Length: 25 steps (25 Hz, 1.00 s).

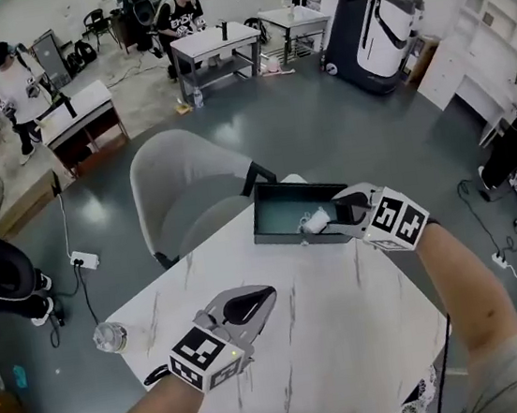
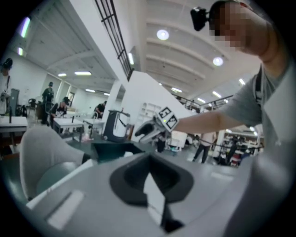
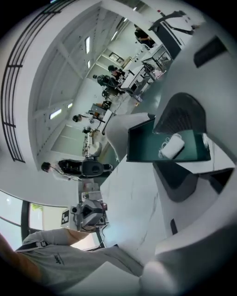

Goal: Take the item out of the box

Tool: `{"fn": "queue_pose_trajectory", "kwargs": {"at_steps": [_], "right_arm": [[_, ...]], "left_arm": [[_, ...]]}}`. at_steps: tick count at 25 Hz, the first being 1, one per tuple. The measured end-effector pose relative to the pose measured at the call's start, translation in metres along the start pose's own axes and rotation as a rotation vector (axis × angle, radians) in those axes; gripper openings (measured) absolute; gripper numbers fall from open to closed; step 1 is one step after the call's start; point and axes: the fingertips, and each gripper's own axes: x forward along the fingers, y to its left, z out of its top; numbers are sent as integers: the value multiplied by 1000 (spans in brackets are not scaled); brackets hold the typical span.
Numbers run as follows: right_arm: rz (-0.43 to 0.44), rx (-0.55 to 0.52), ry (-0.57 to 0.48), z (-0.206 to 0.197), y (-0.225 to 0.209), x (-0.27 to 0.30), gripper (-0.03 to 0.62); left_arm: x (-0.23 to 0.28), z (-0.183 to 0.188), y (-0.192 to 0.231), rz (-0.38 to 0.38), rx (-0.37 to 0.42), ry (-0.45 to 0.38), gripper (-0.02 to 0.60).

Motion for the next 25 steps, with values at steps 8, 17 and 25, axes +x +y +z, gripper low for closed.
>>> {"fn": "queue_pose_trajectory", "kwargs": {"at_steps": [8,17,25], "right_arm": [[241,-280,298,-41,-10,62,228],[415,-485,448,-56,6,98,247],[463,-535,498,-64,13,117,247]], "left_arm": [[15,-15,11,-25,-78,-40,0],[17,-18,21,-47,-100,-76,0],[15,-13,20,-64,-121,-115,0]]}}
